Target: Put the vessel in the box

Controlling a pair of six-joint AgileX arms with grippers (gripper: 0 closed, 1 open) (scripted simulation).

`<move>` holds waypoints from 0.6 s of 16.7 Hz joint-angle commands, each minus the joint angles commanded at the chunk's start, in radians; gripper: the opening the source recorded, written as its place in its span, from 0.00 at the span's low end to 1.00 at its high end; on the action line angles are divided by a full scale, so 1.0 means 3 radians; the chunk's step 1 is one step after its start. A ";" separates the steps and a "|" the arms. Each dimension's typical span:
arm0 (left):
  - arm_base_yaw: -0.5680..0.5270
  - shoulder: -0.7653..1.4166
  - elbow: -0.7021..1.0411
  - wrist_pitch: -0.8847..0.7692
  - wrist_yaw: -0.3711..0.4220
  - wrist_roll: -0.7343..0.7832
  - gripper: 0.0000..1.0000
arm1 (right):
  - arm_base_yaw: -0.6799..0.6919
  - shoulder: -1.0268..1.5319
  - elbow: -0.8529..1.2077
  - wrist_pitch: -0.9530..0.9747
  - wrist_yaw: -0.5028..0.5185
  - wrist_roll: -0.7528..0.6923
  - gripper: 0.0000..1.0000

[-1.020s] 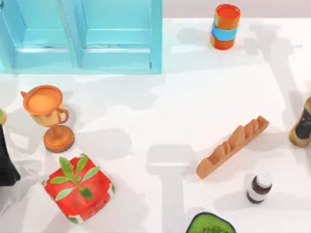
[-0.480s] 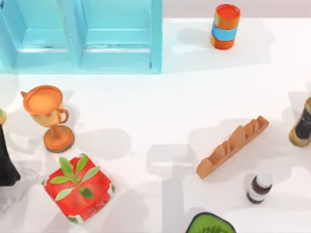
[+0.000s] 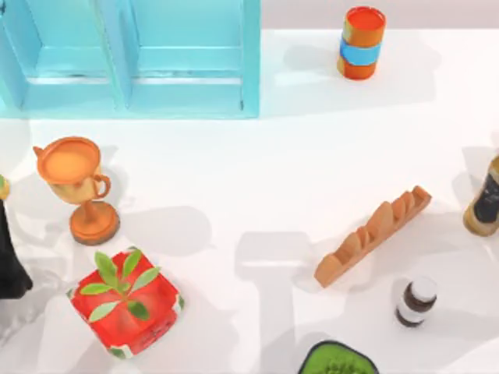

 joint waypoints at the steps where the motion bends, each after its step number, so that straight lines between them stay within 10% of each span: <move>1: 0.0000 0.0000 0.0000 0.0000 0.0000 0.0000 1.00 | 0.0000 0.0000 0.0000 0.0000 0.0000 0.0000 0.00; 10: 0.0000 0.0000 0.0000 0.0000 0.0000 0.0000 1.00 | 0.0022 0.0092 -0.0588 0.0735 0.0008 0.0026 0.00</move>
